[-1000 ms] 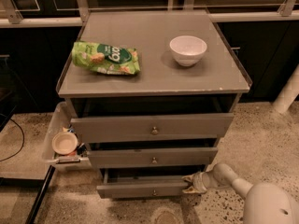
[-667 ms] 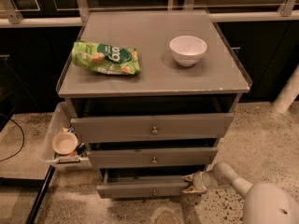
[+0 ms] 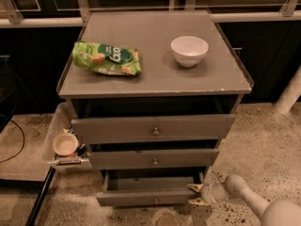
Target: Open bottom drawer
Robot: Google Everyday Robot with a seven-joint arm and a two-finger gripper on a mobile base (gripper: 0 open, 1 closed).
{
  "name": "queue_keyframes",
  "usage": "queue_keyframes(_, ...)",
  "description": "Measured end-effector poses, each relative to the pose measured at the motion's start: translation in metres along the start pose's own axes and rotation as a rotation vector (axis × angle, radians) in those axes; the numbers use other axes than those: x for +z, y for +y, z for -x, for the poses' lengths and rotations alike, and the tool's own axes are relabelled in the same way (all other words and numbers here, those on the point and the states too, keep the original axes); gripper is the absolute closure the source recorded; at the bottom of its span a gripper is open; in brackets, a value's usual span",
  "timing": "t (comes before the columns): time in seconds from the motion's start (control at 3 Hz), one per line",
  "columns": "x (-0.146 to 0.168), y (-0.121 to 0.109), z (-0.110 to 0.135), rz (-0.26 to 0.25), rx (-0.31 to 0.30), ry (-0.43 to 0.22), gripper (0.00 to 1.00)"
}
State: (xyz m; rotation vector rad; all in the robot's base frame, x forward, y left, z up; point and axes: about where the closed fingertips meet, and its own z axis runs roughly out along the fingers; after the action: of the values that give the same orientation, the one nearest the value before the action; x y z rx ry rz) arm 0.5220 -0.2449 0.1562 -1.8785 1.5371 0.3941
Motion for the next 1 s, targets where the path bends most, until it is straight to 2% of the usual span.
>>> queue_keyframes(0.33,-0.007,0.034,0.013,0.007,-0.030,-0.024,0.84)
queue_keyframes(0.67,-0.012,0.070,0.025,0.017,-0.057,-0.033,1.00)
queue_keyframes(1.0,-0.018,0.084,0.026,0.015,-0.066,-0.024,0.82)
